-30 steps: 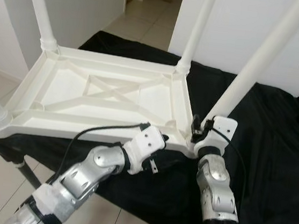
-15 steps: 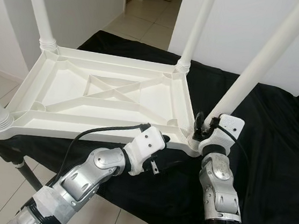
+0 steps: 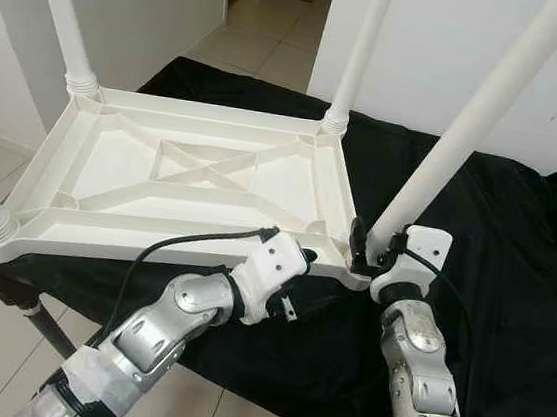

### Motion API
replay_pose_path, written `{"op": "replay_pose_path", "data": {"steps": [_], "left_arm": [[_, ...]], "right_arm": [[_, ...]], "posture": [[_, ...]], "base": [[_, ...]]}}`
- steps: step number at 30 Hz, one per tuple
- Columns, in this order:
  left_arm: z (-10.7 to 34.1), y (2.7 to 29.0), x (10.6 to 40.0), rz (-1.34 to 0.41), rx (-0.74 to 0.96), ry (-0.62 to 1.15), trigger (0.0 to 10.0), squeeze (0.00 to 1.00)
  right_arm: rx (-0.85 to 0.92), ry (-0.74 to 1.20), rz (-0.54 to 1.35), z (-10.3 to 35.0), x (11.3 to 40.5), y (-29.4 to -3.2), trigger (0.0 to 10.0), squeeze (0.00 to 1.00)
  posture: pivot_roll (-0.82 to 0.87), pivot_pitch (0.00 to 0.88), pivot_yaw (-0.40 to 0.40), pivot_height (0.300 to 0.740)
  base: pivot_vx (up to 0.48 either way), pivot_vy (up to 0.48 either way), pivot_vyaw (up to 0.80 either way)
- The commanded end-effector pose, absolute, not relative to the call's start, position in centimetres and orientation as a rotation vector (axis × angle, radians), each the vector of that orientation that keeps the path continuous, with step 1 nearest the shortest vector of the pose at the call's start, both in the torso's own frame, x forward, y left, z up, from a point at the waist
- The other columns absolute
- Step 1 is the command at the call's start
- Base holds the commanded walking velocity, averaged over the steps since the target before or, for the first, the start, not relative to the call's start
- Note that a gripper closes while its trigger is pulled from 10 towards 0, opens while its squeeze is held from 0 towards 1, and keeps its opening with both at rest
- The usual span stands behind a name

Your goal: Building children table

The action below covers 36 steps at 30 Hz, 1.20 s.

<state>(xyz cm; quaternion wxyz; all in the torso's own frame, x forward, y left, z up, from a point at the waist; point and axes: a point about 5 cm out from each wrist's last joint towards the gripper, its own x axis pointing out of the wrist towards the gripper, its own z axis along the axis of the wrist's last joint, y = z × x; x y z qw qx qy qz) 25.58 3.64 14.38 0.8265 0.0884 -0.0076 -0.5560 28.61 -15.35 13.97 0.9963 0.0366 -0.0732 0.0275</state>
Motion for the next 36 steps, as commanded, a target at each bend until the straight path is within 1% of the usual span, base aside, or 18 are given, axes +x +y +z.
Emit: {"op": "replay_pose_path", "data": {"steps": [1, 5, 6, 7, 8, 10, 15, 17, 20, 21, 23, 24, 25, 26, 27, 32, 36], "left_arm": [[14.7, 3.5, 25.3, -1.218, 0.205, -0.036, 10.0, 0.00], [14.8, 3.5, 25.6, -1.199, 0.214, -0.047, 10.0, 0.00], [14.7, 3.5, 25.5, -1.217, 0.198, -0.027, 10.0, 0.00], [14.6, 3.6, 25.4, -1.251, 0.168, 0.003, 10.0, 0.00], [14.6, 3.6, 25.4, -1.251, 0.168, 0.003, 10.0, 0.00], [14.4, 3.6, 25.2, -1.292, 0.132, 0.037, 10.0, 0.00], [14.7, 3.5, 25.5, -1.278, 0.146, 0.014, 10.0, 0.00], [14.6, 3.5, 25.5, -1.279, 0.156, 0.013, 10.0, 0.00], [14.5, 3.5, 25.5, -1.279, 0.158, 0.013, 10.0, 0.00], [14.6, 3.4, 25.5, -1.283, 0.162, 0.005, 10.0, 0.00], [14.7, 3.3, 25.6, -1.283, 0.162, 0.004, 10.0, 0.00], [14.7, 3.3, 25.6, -1.283, 0.163, 0.002, 10.0, 0.00], [14.7, 3.3, 25.6, -1.283, 0.163, 0.002, 10.0, 0.00], [14.7, 3.1, 25.7, -1.283, 0.165, 0.004, 10.0, 0.00], [14.7, 3.0, 25.8, -1.283, 0.177, 0.001, 10.0, 0.00], [14.9, 2.9, 25.8, -1.287, 0.183, -0.006, 10.0, 0.00], [14.7, 2.8, 25.6, -1.292, 0.182, -0.005, 10.0, 0.00]], "right_arm": [[0.076, -0.149, 0.108, 13.9, 28.9, -15.4, 10.0, 0.00], [0.053, -0.134, 0.159, 13.6, 29.5, -16.1, 10.0, 0.00], [0.019, -0.129, 0.203, 13.5, 29.7, -16.3, 10.0, 0.00], [0.021, -0.118, 0.276, 13.4, 29.8, -16.3, 10.0, 0.00], [0.021, -0.118, 0.276, 13.4, 29.8, -16.3, 10.0, 0.00], [0.034, -0.112, 0.363, 13.2, 29.9, -16.4, 10.0, 0.00], [0.007, -0.117, 0.372, 13.2, 30.5, -17.1, 10.0, 0.00], [-0.035, -0.100, 0.393, 13.0, 31.5, -17.6, 10.0, 0.00], [-0.046, -0.095, 0.400, 12.9, 31.8, -17.7, 10.0, 0.00], [-0.069, -0.087, 0.455, 12.8, 32.4, -17.4, 8.5, 0.00], [-0.074, -0.086, 0.477, 12.8, 32.6, -17.3, 8.5, 0.00], [-0.105, -0.080, 0.493, 12.6, 32.7, -17.2, 4.4, 0.00], [-0.105, -0.080, 0.493, 12.6, 32.7, -17.2, 4.4, 0.00], [-0.123, -0.068, 0.510, 12.3, 32.9, -17.1, 0.8, 0.00], [-0.129, -0.059, 0.529, 12.1, 32.8, -17.0, 0.0, 0.00], [-0.134, -0.045, 0.554, 11.8, 32.7, -17.0, 0.0, 0.00], [-0.099, -0.042, 0.553, 11.3, 32.4, -17.3, 0.0, 0.00]], "posture": [[-0.02, 0.000, -0.071, 0.740], [-0.02, 0.000, -0.071, 0.740], [-0.02, 0.000, -0.070, 0.740], [-0.02, 0.000, -0.067, 0.740], [-0.02, 0.000, -0.067, 0.740], [-0.02, 0.000, -0.067, 0.740], [-0.01, 0.000, -0.070, 0.740], [-0.02, 0.000, -0.067, 0.740], [-0.02, 0.000, -0.067, 0.740], [-0.01, 0.000, -0.065, 0.740], [-0.01, 0.000, -0.065, 0.740], [-0.01, 0.000, -0.065, 0.740], [-0.01, 0.000, -0.065, 0.740], [-0.01, 0.000, -0.071, 0.740], [-0.01, 0.000, -0.071, 0.740], [-0.01, 0.000, -0.072, 0.740], [-0.01, 0.000, -0.072, 0.740]], "base": [[0.000, 0.000, 0.00], [0.000, 0.000, 0.00], [0.000, 0.000, 0.00], [0.000, 0.000, 0.00], [0.000, 0.000, 0.00], [0.000, 0.000, 0.00], [0.000, 0.000, 0.00], [0.000, 0.000, 0.00], [0.000, 0.000, 0.00], [0.000, 0.000, 0.00], [0.000, 0.000, 0.00], [0.000, 0.000, 0.00], [0.000, 0.000, 0.00], [0.000, 0.000, 0.00], [0.000, 0.000, 0.00], [0.000, 0.000, 0.00], [0.000, 0.000, 0.00]]}}
